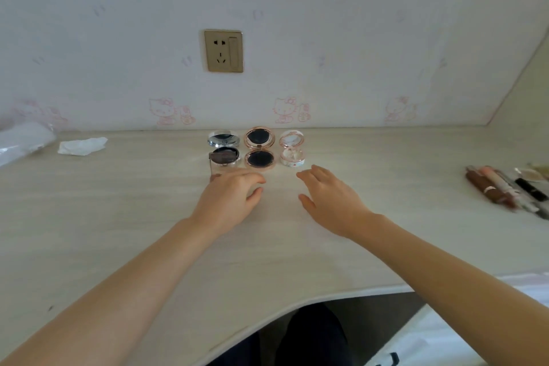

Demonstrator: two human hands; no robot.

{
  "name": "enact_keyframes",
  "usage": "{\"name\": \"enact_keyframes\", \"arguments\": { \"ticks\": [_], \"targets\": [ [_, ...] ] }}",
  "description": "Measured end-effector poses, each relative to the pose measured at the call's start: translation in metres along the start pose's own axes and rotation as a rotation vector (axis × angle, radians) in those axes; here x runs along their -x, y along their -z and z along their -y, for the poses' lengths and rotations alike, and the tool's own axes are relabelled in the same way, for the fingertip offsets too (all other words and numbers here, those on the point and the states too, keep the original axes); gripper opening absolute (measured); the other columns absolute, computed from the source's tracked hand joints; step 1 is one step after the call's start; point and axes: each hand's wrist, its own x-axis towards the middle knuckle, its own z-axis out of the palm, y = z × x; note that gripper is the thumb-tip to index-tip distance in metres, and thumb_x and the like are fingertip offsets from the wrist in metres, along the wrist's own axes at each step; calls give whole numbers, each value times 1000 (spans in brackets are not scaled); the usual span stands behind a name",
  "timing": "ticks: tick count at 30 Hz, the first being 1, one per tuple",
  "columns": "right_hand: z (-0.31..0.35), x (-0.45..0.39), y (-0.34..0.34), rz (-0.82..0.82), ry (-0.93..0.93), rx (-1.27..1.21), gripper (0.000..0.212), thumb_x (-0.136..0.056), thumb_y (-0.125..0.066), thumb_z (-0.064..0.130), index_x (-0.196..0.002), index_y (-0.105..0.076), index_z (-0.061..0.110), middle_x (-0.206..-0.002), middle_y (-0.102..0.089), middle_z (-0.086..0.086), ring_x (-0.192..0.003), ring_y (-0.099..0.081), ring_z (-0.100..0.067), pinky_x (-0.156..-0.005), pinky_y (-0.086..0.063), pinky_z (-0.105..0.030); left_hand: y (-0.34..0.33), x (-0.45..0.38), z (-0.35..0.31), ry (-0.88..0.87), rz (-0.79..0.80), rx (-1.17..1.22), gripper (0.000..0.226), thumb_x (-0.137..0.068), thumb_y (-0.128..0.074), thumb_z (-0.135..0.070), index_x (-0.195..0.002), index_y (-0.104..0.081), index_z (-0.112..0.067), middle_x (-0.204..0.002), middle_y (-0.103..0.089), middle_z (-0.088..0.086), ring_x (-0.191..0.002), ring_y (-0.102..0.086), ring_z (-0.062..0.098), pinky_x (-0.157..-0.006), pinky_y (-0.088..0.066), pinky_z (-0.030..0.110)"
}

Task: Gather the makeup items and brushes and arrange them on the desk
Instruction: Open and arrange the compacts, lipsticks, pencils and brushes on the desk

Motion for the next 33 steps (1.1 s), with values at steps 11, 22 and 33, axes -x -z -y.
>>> {"name": "enact_keyframes", "arguments": {
  "ticks": [11, 22, 33],
  "targets": [
    [-123, 100, 34, -32, -216, 124, 47, -98, -45, 27, -142, -39, 12, -144, -44, -3, -141, -27, -20, -106, -34, -33, -80, -31, -132, -200, 87, 131, 25, -93, -53, -24, -113, -68, -22, -113, -67, -9, -113, -54, 12, -85, -47, 29],
    [-220, 176, 55, -92, -430, 158, 44, -95, -50, 28, -136, -47, 13, -134, -53, -5, -130, -43, -22, -96, -46, -35, -150, -68, -235, -360, 167, 217, 25, -92, -52, -21, -110, -68, -21, -111, -68, -3, -110, -56, 18, -86, -48, 32],
    [-271, 187, 63, -118, -514, 183, 39, -95, -50, 29, -131, -50, 15, -130, -55, -3, -123, -47, -21, -94, -45, -33, -193, -113, -286, -404, 227, 254, 21, -91, -50, -21, -101, -68, -19, -107, -68, -1, -106, -55, 22, -82, -49, 37]
  ]
}}
